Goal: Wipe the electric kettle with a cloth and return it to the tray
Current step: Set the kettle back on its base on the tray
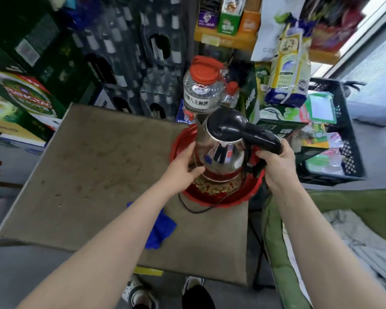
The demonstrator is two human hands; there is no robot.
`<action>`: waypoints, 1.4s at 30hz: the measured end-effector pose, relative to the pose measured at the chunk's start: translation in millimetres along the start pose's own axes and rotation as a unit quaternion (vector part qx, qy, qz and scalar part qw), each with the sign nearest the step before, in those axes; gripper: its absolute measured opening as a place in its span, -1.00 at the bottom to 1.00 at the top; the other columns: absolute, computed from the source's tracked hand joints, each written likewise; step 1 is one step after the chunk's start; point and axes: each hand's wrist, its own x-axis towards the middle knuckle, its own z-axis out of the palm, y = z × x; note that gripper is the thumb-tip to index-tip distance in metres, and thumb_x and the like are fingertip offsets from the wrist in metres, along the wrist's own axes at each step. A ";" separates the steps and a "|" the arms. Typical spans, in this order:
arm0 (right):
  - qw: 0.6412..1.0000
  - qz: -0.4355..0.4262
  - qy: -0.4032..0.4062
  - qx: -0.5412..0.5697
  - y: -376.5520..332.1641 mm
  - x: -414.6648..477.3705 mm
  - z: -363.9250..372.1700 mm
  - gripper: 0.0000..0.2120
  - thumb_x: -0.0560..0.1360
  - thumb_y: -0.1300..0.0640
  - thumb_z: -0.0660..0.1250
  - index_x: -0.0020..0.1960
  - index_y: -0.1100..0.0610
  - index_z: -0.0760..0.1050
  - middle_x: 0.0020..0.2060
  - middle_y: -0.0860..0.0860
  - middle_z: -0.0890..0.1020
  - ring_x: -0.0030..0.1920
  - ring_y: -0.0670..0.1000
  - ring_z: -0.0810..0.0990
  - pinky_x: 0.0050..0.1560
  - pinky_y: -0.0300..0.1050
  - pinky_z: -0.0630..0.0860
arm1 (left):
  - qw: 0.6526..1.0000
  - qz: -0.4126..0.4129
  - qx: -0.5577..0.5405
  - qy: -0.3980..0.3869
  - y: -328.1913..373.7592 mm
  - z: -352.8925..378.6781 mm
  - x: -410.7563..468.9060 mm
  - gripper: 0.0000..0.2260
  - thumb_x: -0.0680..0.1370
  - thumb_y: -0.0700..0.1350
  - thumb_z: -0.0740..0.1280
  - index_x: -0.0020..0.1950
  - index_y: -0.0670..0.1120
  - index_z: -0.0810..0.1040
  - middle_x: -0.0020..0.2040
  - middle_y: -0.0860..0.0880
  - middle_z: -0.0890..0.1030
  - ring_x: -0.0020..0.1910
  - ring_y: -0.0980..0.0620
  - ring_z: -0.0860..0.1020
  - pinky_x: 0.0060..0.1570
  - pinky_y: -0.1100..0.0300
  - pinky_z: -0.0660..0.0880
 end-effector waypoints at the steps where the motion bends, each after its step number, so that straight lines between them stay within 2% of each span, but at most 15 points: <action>1: 1.000 0.003 -0.008 -0.007 3.9 8.8 -2.6 -0.60 0.39 0.57 0.25 -0.10 0.06 0.46 -0.20 0.06 0.56 -0.12 0.07 0.54 -0.05 -0.02 0.49 | 1.000 -0.008 -0.010 -0.002 0.3 7.2 8.5 -0.28 0.54 -0.10 0.38 0.59 0.04 0.05 0.54 0.01 0.30 0.49 0.04 0.31 0.48 0.06 0.26; 4: 0.999 0.011 -0.031 -0.005 10.9 28.4 -9.5 -0.61 0.39 0.57 0.26 -0.09 0.07 0.46 -0.21 0.04 0.56 -0.17 0.00 0.54 -0.11 -0.12 0.51 | 0.998 -0.027 -0.054 0.004 2.3 22.5 22.2 -0.26 0.55 -0.21 0.36 0.60 0.02 0.00 0.47 0.16 0.33 0.43 0.09 0.38 0.37 0.23 0.33; 6: 0.999 0.017 -0.041 -0.006 15.0 38.2 -14.3 -0.62 0.37 0.54 0.26 -0.08 0.07 0.46 -0.19 0.06 0.56 -0.12 0.05 0.54 -0.07 -0.06 0.50 | 0.998 -0.023 -0.064 0.016 4.5 28.7 23.7 -0.27 0.55 -0.25 0.35 0.59 0.02 0.01 0.33 0.36 0.29 0.39 0.16 0.38 0.27 0.39 0.34; 9: 0.998 0.020 -0.051 -0.014 17.0 45.0 -19.8 -0.64 0.34 0.49 0.28 -0.10 0.06 0.46 -0.20 0.05 0.56 -0.09 0.10 0.52 -0.03 0.01 0.48 | 0.997 -0.014 -0.073 0.033 7.2 34.0 23.2 -0.28 0.55 -0.28 0.34 0.59 -0.02 0.02 0.27 0.41 0.26 0.36 0.20 0.37 0.15 0.57 0.33; 12: 0.997 0.017 -0.065 -0.030 18.4 43.8 -24.5 -0.64 0.36 0.52 0.29 -0.12 0.06 0.45 -0.24 0.02 0.55 -0.12 0.07 0.51 -0.06 0.00 0.48 | 0.997 -0.006 -0.075 0.034 7.0 37.3 19.3 -0.28 0.55 -0.27 0.34 0.60 -0.02 0.03 0.43 0.27 0.26 0.40 0.18 0.37 0.26 0.50 0.32; 14: 0.995 0.021 -0.080 -0.050 20.6 41.2 -27.6 -0.67 0.32 0.44 0.33 -0.12 0.03 0.46 -0.23 0.04 0.55 -0.12 0.08 0.52 -0.05 0.03 0.49 | 0.996 -0.009 -0.077 0.037 2.9 38.6 16.0 -0.27 0.55 -0.28 0.34 0.60 -0.01 0.02 0.52 0.14 0.21 0.45 0.14 0.35 0.36 0.35 0.32; 17: 0.988 -0.004 -0.107 -0.110 19.0 39.3 -29.4 -0.70 0.31 0.36 0.34 -0.13 -0.02 0.45 -0.21 0.02 0.56 -0.13 0.05 0.52 -0.04 0.03 0.48 | 0.995 -0.020 -0.088 0.037 -0.9 40.1 9.2 -0.23 0.54 -0.28 0.35 0.61 0.01 -0.01 0.57 0.09 0.16 0.48 0.09 0.33 0.44 0.15 0.30; 21: 0.968 -0.026 -0.152 -0.200 2.2 51.0 -34.0 -0.65 0.41 0.42 0.32 -0.13 -0.05 0.48 -0.31 -0.10 0.57 -0.24 -0.03 0.52 -0.13 -0.05 0.49 | 0.994 -0.033 -0.093 0.045 5.4 45.0 -1.1 -0.23 0.54 -0.25 0.36 0.60 0.04 -0.02 0.57 0.06 0.14 0.45 0.12 0.35 0.40 0.18 0.34; 23: 0.955 -0.017 -0.166 -0.243 -3.2 58.0 -39.3 -0.64 0.43 0.41 0.33 -0.14 -0.08 0.48 -0.39 -0.18 0.55 -0.33 -0.05 0.49 -0.23 -0.10 0.45 | 0.994 -0.031 -0.097 0.047 4.9 47.7 -4.4 -0.23 0.54 -0.25 0.37 0.60 0.02 -0.02 0.57 0.04 0.13 0.45 0.08 0.35 0.41 0.12 0.34; 25: 0.947 -0.016 -0.177 -0.269 -4.3 59.5 -43.1 -0.66 0.45 0.40 0.34 -0.12 -0.07 0.46 -0.37 -0.14 0.53 -0.36 -0.05 0.47 -0.25 -0.13 0.40 | 0.994 -0.027 -0.093 0.044 3.9 49.3 -6.7 -0.22 0.54 -0.23 0.37 0.60 0.03 -0.04 0.57 0.04 0.11 0.47 0.05 0.35 0.43 0.05 0.34; 32: 0.931 -0.033 -0.175 -0.319 -2.0 43.7 -47.3 -0.70 0.48 0.36 0.35 -0.07 -0.03 0.41 -0.28 -0.09 0.52 -0.28 -0.07 0.48 -0.24 -0.18 0.36 | 0.996 -0.039 -0.073 0.017 2.8 52.1 -10.6 -0.18 0.53 -0.20 0.38 0.61 0.02 -0.08 0.59 0.05 0.08 0.46 0.12 0.34 0.45 0.02 0.32; 36: 0.925 -0.044 -0.158 -0.343 5.1 38.2 -52.4 -0.73 0.47 0.30 0.39 0.08 0.05 0.44 -0.17 -0.10 0.57 -0.15 -0.03 0.54 -0.16 -0.17 0.41 | 0.997 -0.036 -0.066 0.010 -1.0 53.0 -6.6 -0.16 0.51 -0.21 0.40 0.61 0.03 -0.08 0.57 0.13 0.08 0.46 0.20 0.30 0.48 0.02 0.27; 39: 0.925 -0.042 -0.158 -0.344 3.2 38.7 -50.7 -0.73 0.49 0.29 0.40 0.12 0.06 0.44 -0.17 -0.14 0.57 -0.15 -0.11 0.54 -0.14 -0.19 0.41 | 0.997 -0.033 -0.066 0.014 -4.6 54.0 -4.2 -0.15 0.51 -0.21 0.40 0.61 0.05 -0.08 0.60 0.10 0.07 0.47 0.18 0.30 0.48 0.02 0.27; 42: 0.926 -0.037 -0.152 -0.345 2.8 35.0 -49.9 -0.71 0.50 0.26 0.42 0.12 0.03 0.41 -0.16 -0.18 0.54 -0.15 -0.23 0.50 -0.18 -0.30 0.39 | 0.997 -0.032 -0.066 0.021 -7.1 55.3 -5.1 -0.16 0.51 -0.23 0.40 0.61 0.06 -0.07 0.61 0.07 0.04 0.48 0.15 0.30 0.48 0.05 0.27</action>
